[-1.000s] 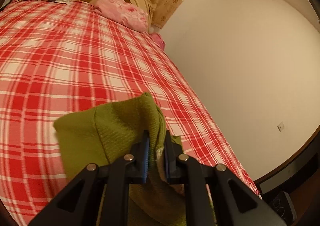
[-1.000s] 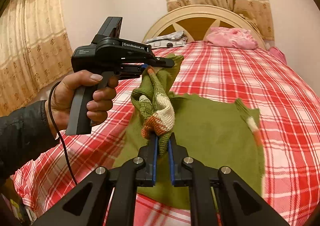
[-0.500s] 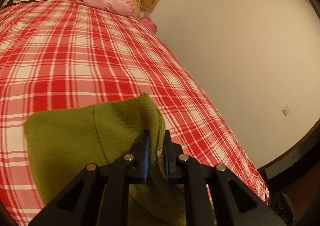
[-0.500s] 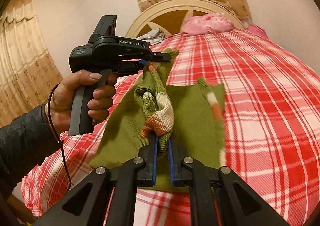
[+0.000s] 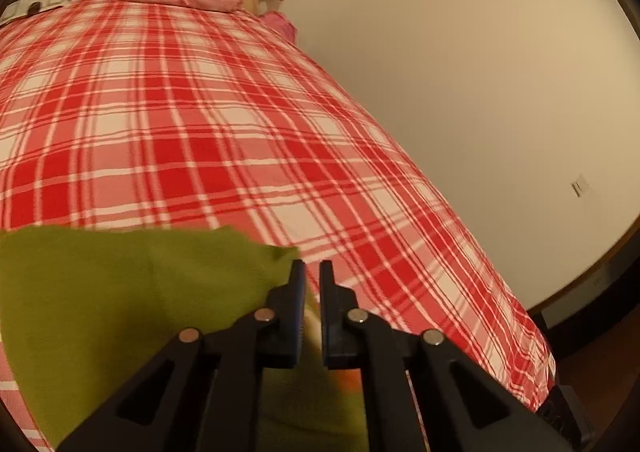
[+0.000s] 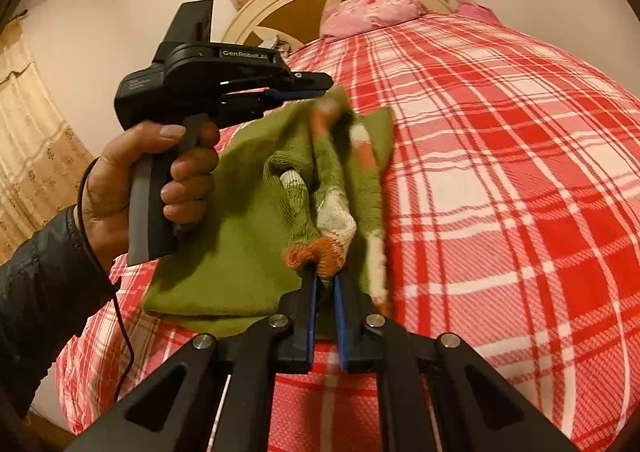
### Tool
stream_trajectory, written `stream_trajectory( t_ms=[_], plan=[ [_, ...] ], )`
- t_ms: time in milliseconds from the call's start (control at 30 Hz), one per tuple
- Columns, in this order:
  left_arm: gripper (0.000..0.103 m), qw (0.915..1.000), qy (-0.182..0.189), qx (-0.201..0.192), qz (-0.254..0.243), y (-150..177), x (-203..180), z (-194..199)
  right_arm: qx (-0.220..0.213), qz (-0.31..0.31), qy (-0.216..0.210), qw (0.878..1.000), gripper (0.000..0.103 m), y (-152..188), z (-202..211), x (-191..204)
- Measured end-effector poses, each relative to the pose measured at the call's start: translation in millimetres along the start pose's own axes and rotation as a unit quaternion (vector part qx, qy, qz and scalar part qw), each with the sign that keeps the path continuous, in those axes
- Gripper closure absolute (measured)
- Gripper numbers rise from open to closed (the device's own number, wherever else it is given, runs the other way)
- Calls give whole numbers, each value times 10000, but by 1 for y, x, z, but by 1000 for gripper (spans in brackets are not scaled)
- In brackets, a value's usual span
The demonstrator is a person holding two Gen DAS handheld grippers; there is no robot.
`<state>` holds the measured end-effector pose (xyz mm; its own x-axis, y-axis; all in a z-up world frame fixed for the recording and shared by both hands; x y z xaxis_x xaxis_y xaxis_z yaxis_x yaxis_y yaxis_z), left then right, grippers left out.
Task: Fold small clothes
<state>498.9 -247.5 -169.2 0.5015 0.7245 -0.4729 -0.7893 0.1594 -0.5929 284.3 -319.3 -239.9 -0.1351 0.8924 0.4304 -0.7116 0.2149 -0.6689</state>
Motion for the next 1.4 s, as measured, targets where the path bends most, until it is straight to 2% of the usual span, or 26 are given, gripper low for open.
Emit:
stream_trajectory(
  t_ms=[133, 233, 300, 333, 367, 400, 467, 567, 633, 667, 733, 833, 900, 933, 1000, 1100, 1133, 1267, 1333, 1400],
  plan=[
    [93, 9991, -167, -73, -388, 6, -16, 12, 9, -120, 40, 9999, 96, 7, 4, -11],
    [70, 9962, -435, -184, -731, 19, -15, 36, -152, -206, -78, 9996, 95, 8, 15, -14],
    [45, 9928, -717, -360, -890, 34, -6, 61, -204, -153, -15, 9997, 82, 5, 23, -13],
    [43, 9914, -793, -498, -915, 43, 0, 76, -231, -113, -69, 9996, 59, 2, 27, -12],
    [41, 9906, -840, -566, -922, 52, 6, 87, -236, -104, -136, 9996, 41, -1, 28, -12],
    [41, 9890, -951, -620, -946, 60, 12, 98, -245, -102, -204, 9994, 39, -8, 29, -10],
    [38, 9851, -1228, -694, -984, 75, 21, 112, -270, -44, -312, 9991, 39, -25, 29, -6],
    [27, 9801, -1508, -879, -949, 102, 34, 133, -225, 92, -410, 9989, 39, -57, 16, 4],
    [26, 9800, -1535, -894, -900, 116, 38, 137, -80, -28, -448, 9990, 42, -76, -6, 4],
    [26, 9802, -1564, -860, -858, 122, 41, 137, -2, -103, -454, 9989, 49, -84, -18, 4],
    [26, 9803, -1638, -748, -809, 131, 47, 132, 161, -106, -519, 9985, 55, -97, -42, 7],
    [26, 9828, -1588, -676, -663, 142, 56, 127, 390, 34, -351, 9986, 57, -105, -70, 17],
    [26, 9844, -1532, -640, -590, 145, 61, 123, 618, 23, -145, 9980, 75, -102, -90, 18],
    [26, 9850, -1517, -620, -543, 145, 62, 122, 718, 50, -34, 9974, 93, -99, -96, 18],
    [24, 9875, -1387, -581, -481, 147, 63, 119, 683, 43, 145, 9976, 94, -95, -96, 15],
    [14, 9875, -1368, -507, -601, 151, 58, 115, 284, 66, 339, 9990, 96, -98, -72, 10],
    [14, 9874, -1364, -479, -642, 153, 57, 113, 219, 49, 378, 9990, 96, -98, -66, 6],
    [14, 9886, -1293, -278, -717, 157, 52, 102, 353, -163, 641, 9972, 95, -93, -69, -21],
    [13, 9887, -1309, -253, -689, 158, 54, 102, 562, -126, 545, 9968, 94, -87, -82, -26],
    [13, 9891, -1288, -303, -641, 159, 55, 107, 418, -159, 455, 9980, 88, -87, -78, -26]
  ],
)
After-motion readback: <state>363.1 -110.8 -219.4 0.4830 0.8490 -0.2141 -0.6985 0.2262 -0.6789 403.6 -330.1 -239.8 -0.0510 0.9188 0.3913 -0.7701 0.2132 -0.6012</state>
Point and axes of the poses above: each gripper's, at about its wrist camera, not at the fingertips, and z roughly against the way its jaws point, x to its left, y to its underside, the point moved 5 cm from there along -z, roughly the way its jaws point, and after that the axes turned 1 degree about -y, right-handed, at the moved point
